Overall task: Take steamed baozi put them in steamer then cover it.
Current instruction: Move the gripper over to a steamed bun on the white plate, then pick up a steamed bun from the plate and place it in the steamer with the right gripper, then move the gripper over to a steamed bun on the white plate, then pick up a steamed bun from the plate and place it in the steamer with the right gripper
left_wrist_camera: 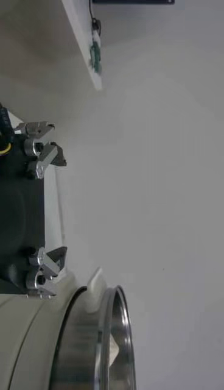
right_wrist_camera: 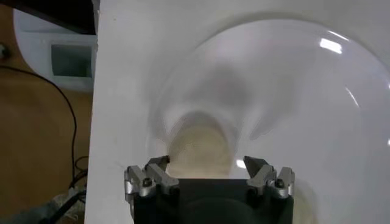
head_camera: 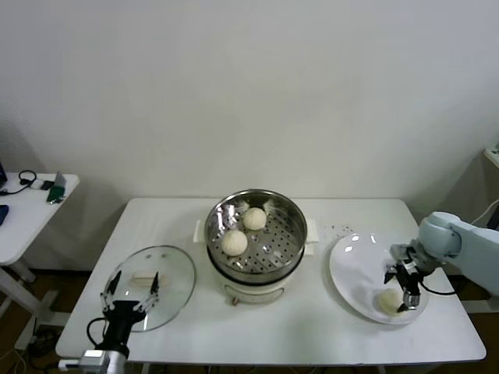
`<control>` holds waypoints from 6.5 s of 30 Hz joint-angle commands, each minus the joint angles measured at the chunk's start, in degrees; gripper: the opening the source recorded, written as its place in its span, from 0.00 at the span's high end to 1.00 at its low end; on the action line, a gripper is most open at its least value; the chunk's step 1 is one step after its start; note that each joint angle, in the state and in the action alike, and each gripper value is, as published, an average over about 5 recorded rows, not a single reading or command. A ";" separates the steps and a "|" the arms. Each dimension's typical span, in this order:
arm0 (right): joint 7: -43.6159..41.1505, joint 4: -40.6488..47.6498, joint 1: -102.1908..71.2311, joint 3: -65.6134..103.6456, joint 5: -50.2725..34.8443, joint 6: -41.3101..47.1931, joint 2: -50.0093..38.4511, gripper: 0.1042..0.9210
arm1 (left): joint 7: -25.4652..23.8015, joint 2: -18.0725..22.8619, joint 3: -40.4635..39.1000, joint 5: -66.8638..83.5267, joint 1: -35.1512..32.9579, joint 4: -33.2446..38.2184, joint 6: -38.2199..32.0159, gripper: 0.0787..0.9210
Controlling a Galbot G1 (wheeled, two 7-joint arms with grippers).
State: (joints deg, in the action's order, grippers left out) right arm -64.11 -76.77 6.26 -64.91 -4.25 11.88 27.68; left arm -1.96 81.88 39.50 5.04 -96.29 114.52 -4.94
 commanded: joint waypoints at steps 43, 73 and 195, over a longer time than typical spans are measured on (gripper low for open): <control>-4.11 0.27 49.41 -24.10 -4.87 -29.18 32.16 0.27 | 0.14 -0.61 -0.19 0.51 0.21 -0.46 -0.25 0.12; -5.80 2.18 29.98 -20.45 -0.34 -31.55 52.05 0.26 | -0.17 -2.11 0.27 2.42 -1.45 -0.60 -0.41 0.12; -0.80 25.23 15.13 -4.60 -11.48 -5.60 13.60 0.29 | 1.08 0.11 -0.59 0.48 -0.02 1.69 0.48 0.12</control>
State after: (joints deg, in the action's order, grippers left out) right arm -65.55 -49.43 6.41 -55.78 -0.27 2.11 39.88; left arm -0.78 82.02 39.04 5.45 -96.28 116.10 -4.41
